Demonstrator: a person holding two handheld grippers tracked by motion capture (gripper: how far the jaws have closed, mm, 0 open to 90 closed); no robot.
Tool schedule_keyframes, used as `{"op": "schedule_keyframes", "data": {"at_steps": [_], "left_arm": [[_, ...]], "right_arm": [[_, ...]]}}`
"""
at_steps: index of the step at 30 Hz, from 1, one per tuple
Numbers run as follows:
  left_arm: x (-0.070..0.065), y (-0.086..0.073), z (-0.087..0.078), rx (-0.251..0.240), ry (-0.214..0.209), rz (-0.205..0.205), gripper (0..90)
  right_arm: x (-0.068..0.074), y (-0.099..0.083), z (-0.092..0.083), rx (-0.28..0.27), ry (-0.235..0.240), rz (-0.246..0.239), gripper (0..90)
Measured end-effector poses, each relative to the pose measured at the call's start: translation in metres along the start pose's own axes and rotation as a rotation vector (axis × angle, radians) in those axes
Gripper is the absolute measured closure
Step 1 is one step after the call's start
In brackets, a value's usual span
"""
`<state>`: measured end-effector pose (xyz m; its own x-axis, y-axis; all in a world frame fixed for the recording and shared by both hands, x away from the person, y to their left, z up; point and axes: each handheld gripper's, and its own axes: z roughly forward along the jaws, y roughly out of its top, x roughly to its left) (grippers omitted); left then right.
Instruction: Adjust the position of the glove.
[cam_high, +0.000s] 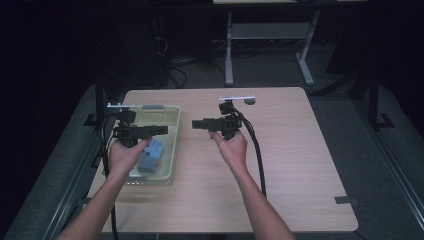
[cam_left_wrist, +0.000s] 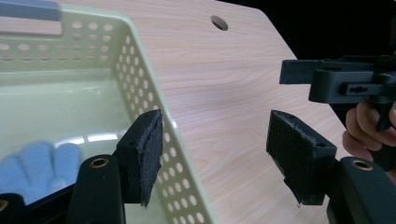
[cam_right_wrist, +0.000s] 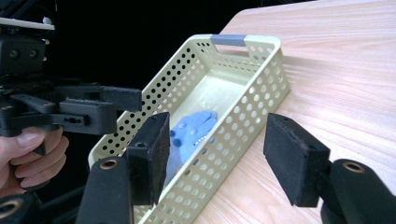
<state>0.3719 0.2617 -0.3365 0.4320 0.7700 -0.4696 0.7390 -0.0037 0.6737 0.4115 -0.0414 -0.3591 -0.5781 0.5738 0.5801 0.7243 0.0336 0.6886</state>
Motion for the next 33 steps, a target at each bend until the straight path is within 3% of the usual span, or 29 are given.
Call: {"op": "schedule_keyframes", "data": {"at_steps": [22, 33], "left_arm": [[-0.022, 0.007, 0.027, 0.011, -0.064, 0.015, 33.2], [-0.030, 0.007, 0.038, 0.020, -0.106, 0.011, 32.3]], "right_arm": [[-0.030, -0.006, -0.040, -0.037, -0.029, 0.038, 37.9], [-0.047, -0.012, -0.056, -0.045, -0.069, 0.057, 36.3]]}}
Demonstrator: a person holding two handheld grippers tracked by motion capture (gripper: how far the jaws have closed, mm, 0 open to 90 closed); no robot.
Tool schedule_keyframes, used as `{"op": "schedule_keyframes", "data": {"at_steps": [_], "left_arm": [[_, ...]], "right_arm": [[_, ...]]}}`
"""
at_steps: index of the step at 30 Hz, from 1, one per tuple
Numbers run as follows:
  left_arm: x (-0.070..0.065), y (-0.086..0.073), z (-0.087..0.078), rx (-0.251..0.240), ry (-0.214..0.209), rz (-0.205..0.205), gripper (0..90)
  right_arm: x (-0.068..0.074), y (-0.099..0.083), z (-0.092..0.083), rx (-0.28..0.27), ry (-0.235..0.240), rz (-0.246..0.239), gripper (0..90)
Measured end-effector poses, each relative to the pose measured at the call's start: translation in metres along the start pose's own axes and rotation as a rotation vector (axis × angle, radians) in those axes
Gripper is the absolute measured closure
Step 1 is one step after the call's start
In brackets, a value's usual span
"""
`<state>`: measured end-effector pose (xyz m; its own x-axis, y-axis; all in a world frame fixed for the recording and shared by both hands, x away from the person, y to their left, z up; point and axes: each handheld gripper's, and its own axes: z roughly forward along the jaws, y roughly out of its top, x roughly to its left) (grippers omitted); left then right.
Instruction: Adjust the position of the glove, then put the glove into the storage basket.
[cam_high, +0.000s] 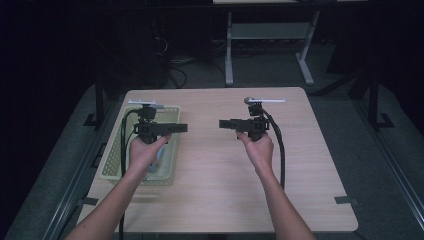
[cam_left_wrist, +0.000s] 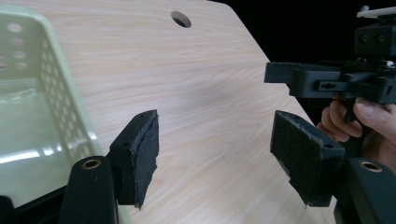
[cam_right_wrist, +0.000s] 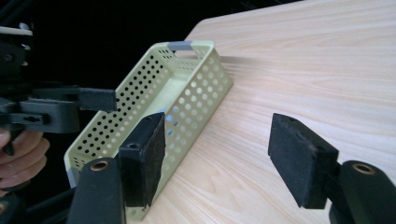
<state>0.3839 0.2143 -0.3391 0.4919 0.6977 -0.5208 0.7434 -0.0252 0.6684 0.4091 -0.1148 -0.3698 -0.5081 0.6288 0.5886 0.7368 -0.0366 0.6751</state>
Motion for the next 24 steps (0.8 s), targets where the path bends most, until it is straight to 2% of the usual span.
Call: {"op": "schedule_keyframes", "data": {"at_steps": [8, 10, 19, 24], "left_arm": [[-0.007, 0.001, 0.003, 0.008, -0.005, 0.024, 32.3], [-0.009, 0.001, 0.004, 0.006, -0.007, 0.019, 32.3], [-0.015, -0.001, 0.015, 0.017, -0.019, 0.036, 32.0], [-0.024, -0.003, 0.025, 0.023, -0.029, 0.044, 31.5]], "right_arm": [[-0.004, -0.002, -0.011, -0.008, -0.016, -0.001, 36.2], [-0.007, -0.004, -0.014, -0.013, -0.020, 0.005, 36.0], [-0.025, -0.011, -0.034, -0.017, -0.059, 0.027, 35.4], [-0.034, -0.015, -0.046, -0.029, -0.076, 0.033, 35.2]]}}
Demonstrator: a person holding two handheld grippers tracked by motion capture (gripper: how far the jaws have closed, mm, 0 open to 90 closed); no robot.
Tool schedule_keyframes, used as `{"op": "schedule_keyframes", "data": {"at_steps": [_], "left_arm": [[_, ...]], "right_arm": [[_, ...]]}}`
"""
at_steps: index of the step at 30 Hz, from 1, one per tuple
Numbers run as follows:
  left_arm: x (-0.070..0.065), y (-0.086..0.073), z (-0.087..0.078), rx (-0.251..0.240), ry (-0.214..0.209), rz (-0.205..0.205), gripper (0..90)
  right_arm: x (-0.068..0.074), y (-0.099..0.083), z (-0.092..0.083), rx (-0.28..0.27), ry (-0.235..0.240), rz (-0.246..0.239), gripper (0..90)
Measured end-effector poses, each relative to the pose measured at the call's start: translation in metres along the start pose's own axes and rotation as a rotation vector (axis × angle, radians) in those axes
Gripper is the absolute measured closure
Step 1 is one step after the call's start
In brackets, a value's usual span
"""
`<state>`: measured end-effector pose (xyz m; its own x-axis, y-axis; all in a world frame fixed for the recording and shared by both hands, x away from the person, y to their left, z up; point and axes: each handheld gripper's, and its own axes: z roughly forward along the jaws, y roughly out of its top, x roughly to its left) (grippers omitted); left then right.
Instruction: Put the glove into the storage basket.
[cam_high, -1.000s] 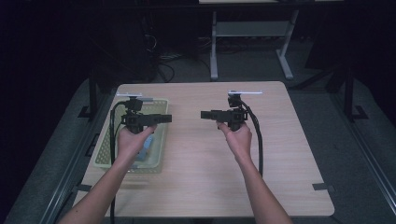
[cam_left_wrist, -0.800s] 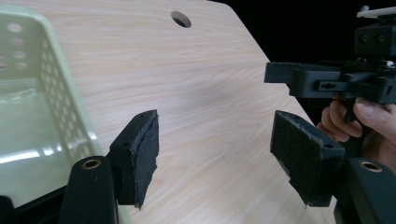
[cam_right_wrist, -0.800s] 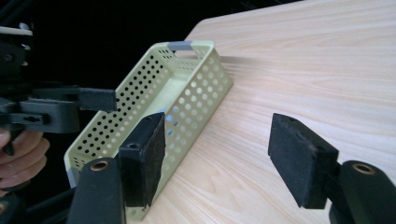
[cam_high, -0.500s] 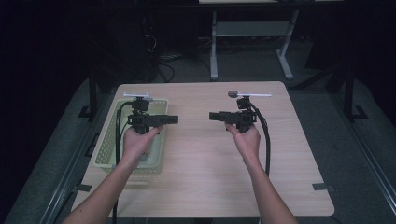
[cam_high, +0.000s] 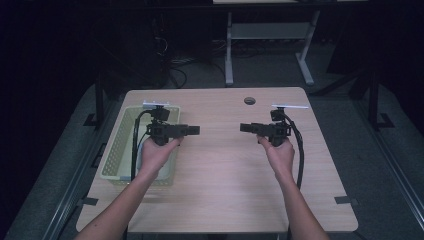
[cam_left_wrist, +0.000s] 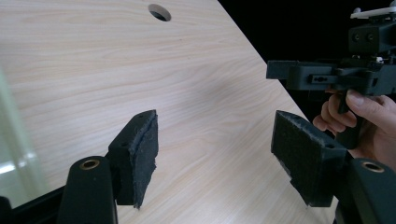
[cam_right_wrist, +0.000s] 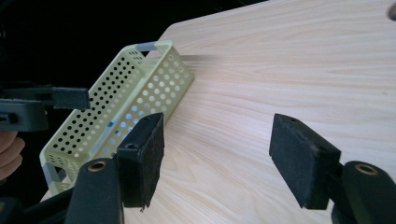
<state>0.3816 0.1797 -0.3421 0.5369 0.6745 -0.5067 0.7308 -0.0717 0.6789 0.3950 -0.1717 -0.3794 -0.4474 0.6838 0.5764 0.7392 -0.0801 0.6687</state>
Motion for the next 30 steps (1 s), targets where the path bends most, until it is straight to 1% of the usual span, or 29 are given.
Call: {"op": "schedule_keyframes", "data": {"at_steps": [4, 7, 9, 10, 13, 14, 15, 17, 19, 20, 23, 24, 25, 27, 28, 30], "left_arm": [[-0.007, -0.001, 0.010, 0.010, -0.008, 0.020, 31.4], [-0.011, -0.003, 0.018, 0.017, -0.018, 0.020, 31.0], [-0.015, -0.004, 0.022, 0.015, -0.026, 0.023, 31.0], [-0.017, -0.005, 0.024, 0.016, -0.031, 0.024, 31.0], [-0.022, -0.007, 0.029, 0.019, -0.035, 0.042, 30.6], [-0.024, -0.008, 0.031, 0.017, -0.036, 0.041, 30.5], [-0.025, -0.009, 0.033, 0.023, -0.039, 0.049, 30.5], [-0.026, -0.011, 0.036, 0.031, -0.041, 0.055, 30.5], [-0.027, -0.013, 0.038, 0.038, -0.044, 0.050, 30.3], [-0.028, -0.014, 0.039, 0.030, -0.043, 0.047, 29.9], [-0.028, -0.017, 0.041, 0.032, -0.048, 0.045, 29.6], [-0.028, -0.017, 0.042, 0.033, -0.046, 0.051, 29.4], [-0.029, -0.018, 0.043, 0.034, -0.050, 0.046, 29.4], [-0.031, -0.020, 0.045, 0.037, -0.052, 0.054, 29.1], [-0.032, -0.020, 0.046, 0.041, -0.054, 0.058, 29.1], [-0.035, -0.022, 0.048, 0.043, -0.055, 0.066, 28.9]], "right_arm": [[-0.008, -0.004, -0.008, -0.009, -0.011, 0.014, 34.9], [-0.013, -0.006, -0.013, 0.000, -0.018, 0.021, 34.1], [-0.015, -0.008, -0.017, -0.013, -0.022, 0.018, 34.4], [-0.017, -0.009, -0.019, -0.009, -0.023, 0.018, 34.2], [-0.022, -0.012, -0.024, -0.015, -0.026, 0.029, 33.7], [-0.023, -0.014, -0.026, -0.018, -0.029, 0.031, 33.6], [-0.026, -0.016, -0.027, -0.018, -0.028, 0.029, 33.6], [-0.030, -0.019, -0.030, -0.018, -0.034, 0.041, 32.8], [-0.035, -0.022, -0.032, -0.015, -0.034, 0.049, 31.6], [-0.036, -0.023, -0.033, -0.016, -0.030, 0.055, 31.6], [-0.041, -0.026, -0.038, -0.017, -0.040, 0.058, 31.3], [-0.042, -0.027, -0.040, -0.017, -0.043, 0.060, 31.3], [-0.043, -0.028, -0.042, -0.017, -0.046, 0.062, 30.9], [-0.046, -0.029, -0.045, -0.012, -0.055, 0.063, 30.5], [-0.047, -0.030, -0.047, -0.015, -0.056, 0.071, 30.5], [-0.049, -0.031, -0.050, -0.019, -0.064, 0.066, 30.6]]}}
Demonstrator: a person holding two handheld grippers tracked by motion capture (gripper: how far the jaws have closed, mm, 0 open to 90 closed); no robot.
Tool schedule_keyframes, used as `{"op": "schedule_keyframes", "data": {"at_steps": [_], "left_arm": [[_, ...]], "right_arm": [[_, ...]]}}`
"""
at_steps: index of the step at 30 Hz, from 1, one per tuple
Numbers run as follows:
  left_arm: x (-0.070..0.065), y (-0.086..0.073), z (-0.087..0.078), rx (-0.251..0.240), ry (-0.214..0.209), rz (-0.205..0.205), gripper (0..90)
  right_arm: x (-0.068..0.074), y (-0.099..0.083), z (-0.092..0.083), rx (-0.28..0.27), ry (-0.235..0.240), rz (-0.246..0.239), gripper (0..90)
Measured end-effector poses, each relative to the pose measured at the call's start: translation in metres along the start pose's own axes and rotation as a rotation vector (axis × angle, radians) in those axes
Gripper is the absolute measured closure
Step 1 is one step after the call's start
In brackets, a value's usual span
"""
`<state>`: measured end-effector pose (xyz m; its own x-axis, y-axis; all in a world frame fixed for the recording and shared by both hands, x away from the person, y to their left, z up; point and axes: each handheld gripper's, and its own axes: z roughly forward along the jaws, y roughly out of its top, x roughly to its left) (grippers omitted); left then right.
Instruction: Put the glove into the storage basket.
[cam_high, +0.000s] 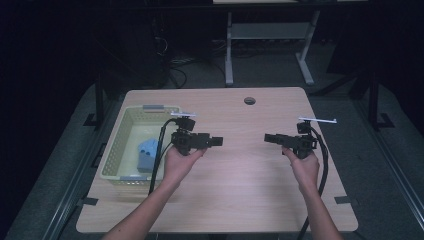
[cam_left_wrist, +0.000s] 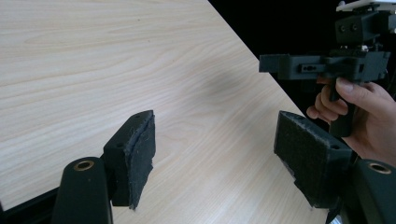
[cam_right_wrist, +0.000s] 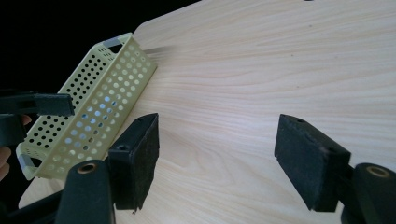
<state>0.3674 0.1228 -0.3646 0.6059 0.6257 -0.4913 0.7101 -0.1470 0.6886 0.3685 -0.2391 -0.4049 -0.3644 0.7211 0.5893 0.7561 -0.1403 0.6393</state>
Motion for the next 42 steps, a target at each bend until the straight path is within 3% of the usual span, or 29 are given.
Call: {"op": "schedule_keyframes", "data": {"at_steps": [12, 25, 28, 42], "left_arm": [[-0.006, -0.013, 0.013, 0.011, -0.032, 0.008, 27.4], [-0.010, -0.039, 0.026, 0.033, -0.054, 0.014, 26.3], [-0.010, -0.045, 0.027, 0.037, -0.057, 0.022, 26.3], [-0.018, -0.071, 0.029, 0.061, -0.097, 0.063, 26.4]], "right_arm": [[-0.016, -0.013, -0.014, 0.005, -0.027, 0.018, 30.2], [-0.034, -0.034, -0.028, 0.014, -0.048, 0.029, 30.0], [-0.041, -0.041, -0.033, 0.003, -0.032, 0.060, 29.8], [-0.053, -0.063, -0.049, 0.007, -0.046, 0.070, 29.4]]}}
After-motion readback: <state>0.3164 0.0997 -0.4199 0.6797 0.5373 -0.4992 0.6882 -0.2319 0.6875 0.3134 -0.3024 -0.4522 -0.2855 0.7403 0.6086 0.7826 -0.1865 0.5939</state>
